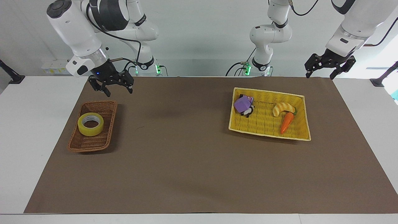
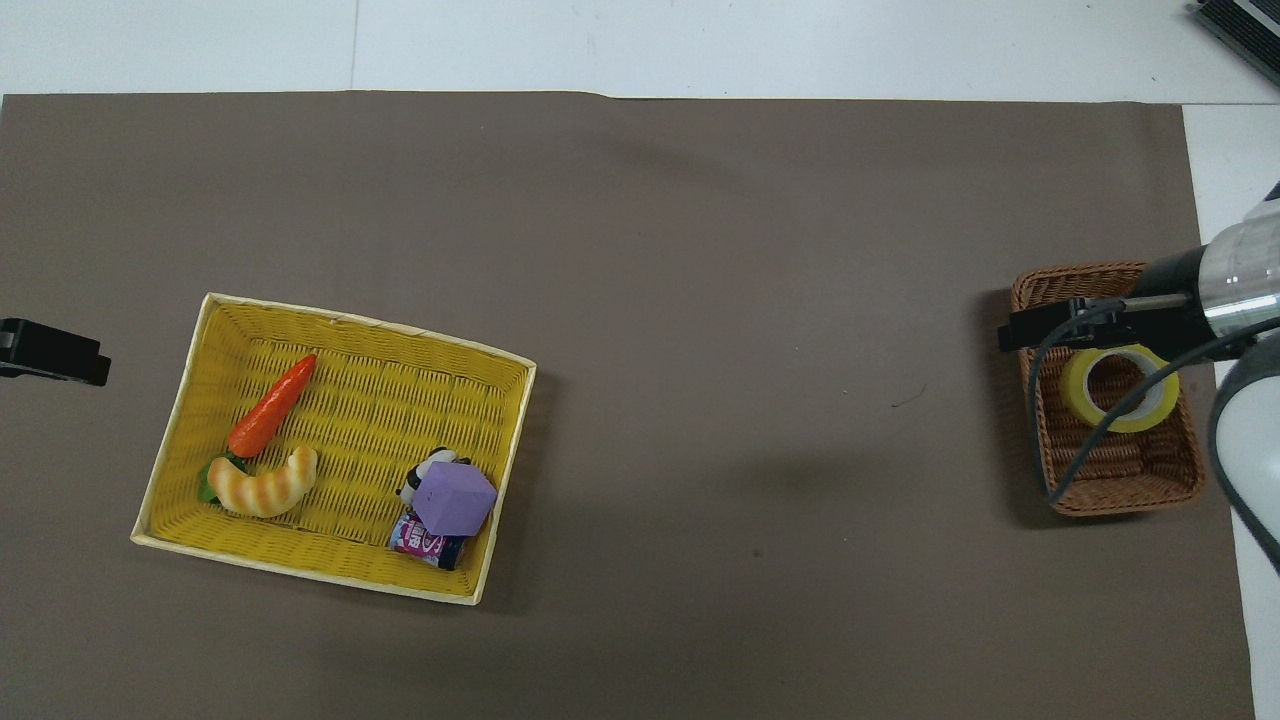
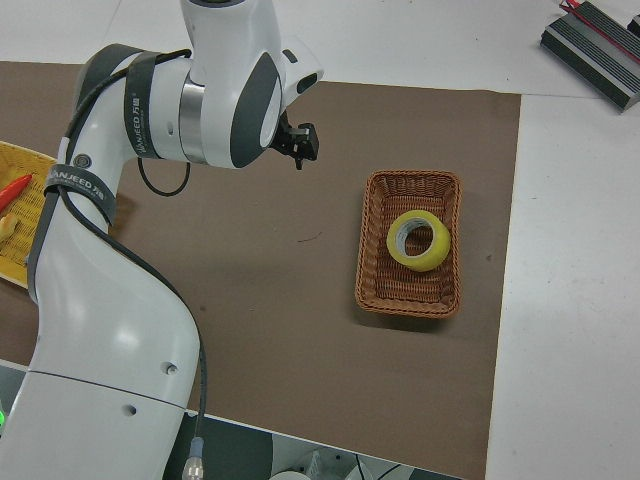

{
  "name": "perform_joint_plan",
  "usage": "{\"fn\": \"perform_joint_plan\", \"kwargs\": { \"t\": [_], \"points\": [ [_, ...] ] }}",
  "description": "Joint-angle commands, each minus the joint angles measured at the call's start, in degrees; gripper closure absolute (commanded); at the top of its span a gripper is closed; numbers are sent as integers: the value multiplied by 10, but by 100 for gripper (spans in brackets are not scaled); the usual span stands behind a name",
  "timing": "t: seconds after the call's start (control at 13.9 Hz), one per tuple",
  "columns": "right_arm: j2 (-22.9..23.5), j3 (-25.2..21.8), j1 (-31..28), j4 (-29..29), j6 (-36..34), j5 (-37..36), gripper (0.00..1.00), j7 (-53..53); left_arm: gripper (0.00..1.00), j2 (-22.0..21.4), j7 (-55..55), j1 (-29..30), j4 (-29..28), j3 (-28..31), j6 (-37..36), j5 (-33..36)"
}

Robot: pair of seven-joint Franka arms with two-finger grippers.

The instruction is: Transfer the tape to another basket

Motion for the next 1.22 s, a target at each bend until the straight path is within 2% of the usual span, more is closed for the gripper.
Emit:
{"fn": "perform_joint_plan", "kwargs": {
  "t": [0.0, 0.29, 0.43, 0.57, 1.0, 1.15],
  "points": [
    [-12, 0, 5, -3, -2, -51, 0, 27, 0, -14, 2, 6, -10, -3, -4, -5],
    [-8, 2, 3, 83, -57, -76, 0, 37, 0, -14, 1, 2, -10, -3, -3, -6],
    [-10, -1, -2, 85, -62, -76, 0, 43, 0, -15, 0, 2, -11, -3, -3, -6],
    [-19, -10, -3, 81, -99, -67, 0, 81, 0, -15, 0, 1, -11, -3, -3, -6],
    [-37, -14, -8, 67, -106, -74, 0, 86, 0, -19, 0, 0, -14, -3, -5, -6],
    [-41, -18, -28, 57, -102, -74, 0, 76, 0, -19, 1, 0, -14, -3, -4, -6]
  ]
}}
